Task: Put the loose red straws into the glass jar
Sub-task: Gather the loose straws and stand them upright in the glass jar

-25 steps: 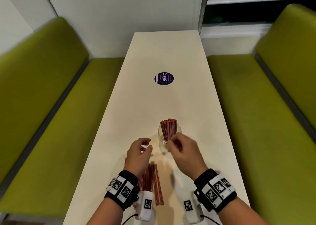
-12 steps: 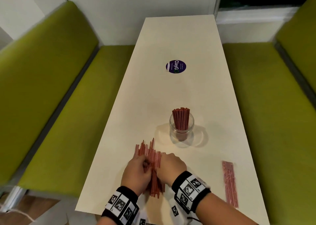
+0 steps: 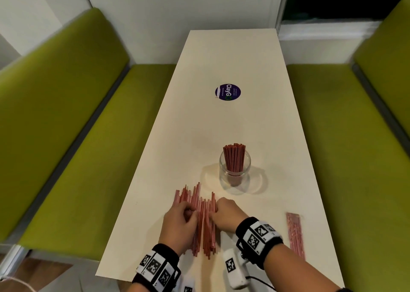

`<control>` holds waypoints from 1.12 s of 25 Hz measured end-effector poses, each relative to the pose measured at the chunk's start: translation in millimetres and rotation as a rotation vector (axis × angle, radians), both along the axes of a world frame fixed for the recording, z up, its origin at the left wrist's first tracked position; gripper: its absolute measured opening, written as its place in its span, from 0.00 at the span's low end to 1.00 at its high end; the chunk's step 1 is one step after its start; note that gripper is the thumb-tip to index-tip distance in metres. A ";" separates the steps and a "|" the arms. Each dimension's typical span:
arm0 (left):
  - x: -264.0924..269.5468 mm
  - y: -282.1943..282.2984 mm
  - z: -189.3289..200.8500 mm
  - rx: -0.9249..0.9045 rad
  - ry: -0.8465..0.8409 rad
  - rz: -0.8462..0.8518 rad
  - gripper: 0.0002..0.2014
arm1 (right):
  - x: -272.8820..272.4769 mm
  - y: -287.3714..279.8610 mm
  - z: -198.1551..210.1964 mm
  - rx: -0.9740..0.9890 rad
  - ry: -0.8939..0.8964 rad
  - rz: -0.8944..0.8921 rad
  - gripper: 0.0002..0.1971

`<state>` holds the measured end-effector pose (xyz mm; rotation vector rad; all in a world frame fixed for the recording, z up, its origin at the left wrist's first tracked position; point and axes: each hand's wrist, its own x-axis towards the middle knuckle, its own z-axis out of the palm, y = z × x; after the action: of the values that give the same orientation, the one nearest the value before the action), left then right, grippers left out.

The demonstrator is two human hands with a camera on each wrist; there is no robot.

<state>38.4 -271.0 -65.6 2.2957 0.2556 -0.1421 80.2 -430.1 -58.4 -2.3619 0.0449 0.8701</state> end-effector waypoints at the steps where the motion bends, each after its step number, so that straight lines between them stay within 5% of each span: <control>1: 0.9 -1.1 1.4 -0.052 0.018 0.026 0.04 | -0.4 -5.6 -0.3 0.048 -0.003 -0.014 0.13; 3: 2.7 -4.1 9.9 -0.198 0.089 0.043 0.06 | -3.9 -14.8 6.2 0.286 0.039 -0.071 0.14; 6: 3.2 -16.5 25.4 -0.653 0.285 -0.003 0.14 | -11.5 -22.8 28.7 0.665 0.179 -0.071 0.08; 8: 2.3 -29.7 36.0 -0.948 0.349 -0.031 0.18 | -13.9 -25.6 39.8 0.724 0.184 0.039 0.06; 11: 4.2 -45.4 49.3 -1.140 0.330 0.080 0.17 | -17.0 -26.9 43.9 0.795 0.160 0.004 0.07; 16: 7.7 -51.3 50.0 -1.172 0.247 0.180 0.17 | -36.9 -30.4 28.6 1.247 0.444 -0.377 0.15; 21: 3.7 -57.6 51.1 -1.275 0.126 0.279 0.14 | -42.5 -38.0 25.4 1.332 0.474 -0.618 0.13; 28: -11.4 -60.9 53.2 -0.928 0.071 0.020 0.14 | -45.6 -43.6 32.0 1.282 0.297 -0.648 0.06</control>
<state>27.0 -331.9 -12.5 1.3677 0.1910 -0.2663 34.6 -473.7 -26.4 -0.9159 0.2654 0.6005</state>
